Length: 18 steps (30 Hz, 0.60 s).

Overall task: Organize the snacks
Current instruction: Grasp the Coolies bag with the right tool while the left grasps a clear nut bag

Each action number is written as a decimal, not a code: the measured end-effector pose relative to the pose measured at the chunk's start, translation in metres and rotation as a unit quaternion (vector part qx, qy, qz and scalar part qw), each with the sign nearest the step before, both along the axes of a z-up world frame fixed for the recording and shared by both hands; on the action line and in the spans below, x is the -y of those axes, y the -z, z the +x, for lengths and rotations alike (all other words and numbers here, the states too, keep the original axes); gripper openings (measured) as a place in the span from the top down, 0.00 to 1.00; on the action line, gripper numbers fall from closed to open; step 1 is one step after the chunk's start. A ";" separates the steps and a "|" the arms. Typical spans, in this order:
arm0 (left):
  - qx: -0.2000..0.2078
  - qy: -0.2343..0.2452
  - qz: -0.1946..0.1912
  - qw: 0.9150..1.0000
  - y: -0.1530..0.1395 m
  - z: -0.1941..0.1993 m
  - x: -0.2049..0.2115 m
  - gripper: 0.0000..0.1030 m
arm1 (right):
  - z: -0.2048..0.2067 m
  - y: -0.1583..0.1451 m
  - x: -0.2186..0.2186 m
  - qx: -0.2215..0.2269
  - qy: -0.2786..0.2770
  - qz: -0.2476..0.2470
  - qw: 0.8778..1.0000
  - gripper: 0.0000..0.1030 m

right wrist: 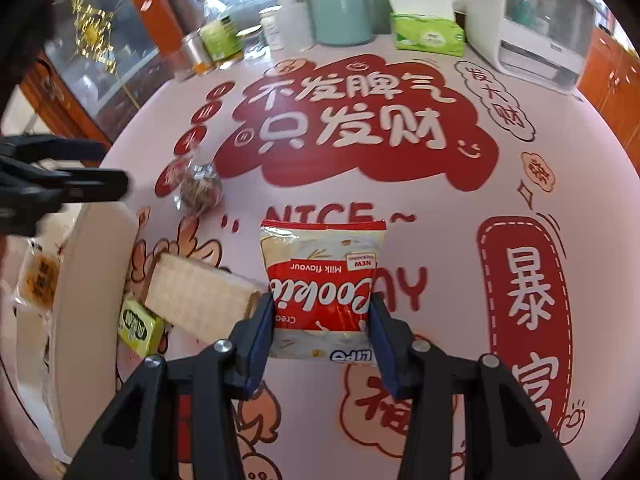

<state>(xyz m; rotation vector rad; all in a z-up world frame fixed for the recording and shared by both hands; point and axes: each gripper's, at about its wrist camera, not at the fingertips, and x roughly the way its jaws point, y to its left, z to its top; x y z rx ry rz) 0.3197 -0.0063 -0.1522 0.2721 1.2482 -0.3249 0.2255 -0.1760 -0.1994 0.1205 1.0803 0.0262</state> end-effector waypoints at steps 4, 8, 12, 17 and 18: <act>-0.036 -0.042 0.003 0.998 0.028 0.026 0.013 0.16 | 0.003 -0.002 0.011 0.006 0.006 0.010 1.000 0.56; -0.071 -0.099 -0.011 0.993 0.052 0.044 0.010 0.22 | 0.006 -0.003 0.019 0.011 0.012 0.023 1.000 0.56; -0.098 -0.172 -0.032 0.980 0.075 0.058 -0.002 0.28 | 0.011 -0.003 0.028 0.014 0.012 0.032 0.999 0.56; -0.100 -0.209 -0.028 0.972 0.091 0.063 -0.006 0.32 | 0.016 -0.001 0.036 0.015 0.007 0.040 0.999 0.56; -0.098 -0.213 -0.025 0.972 0.093 0.064 -0.005 0.34 | 0.017 0.000 0.037 0.015 0.007 0.042 0.999 0.56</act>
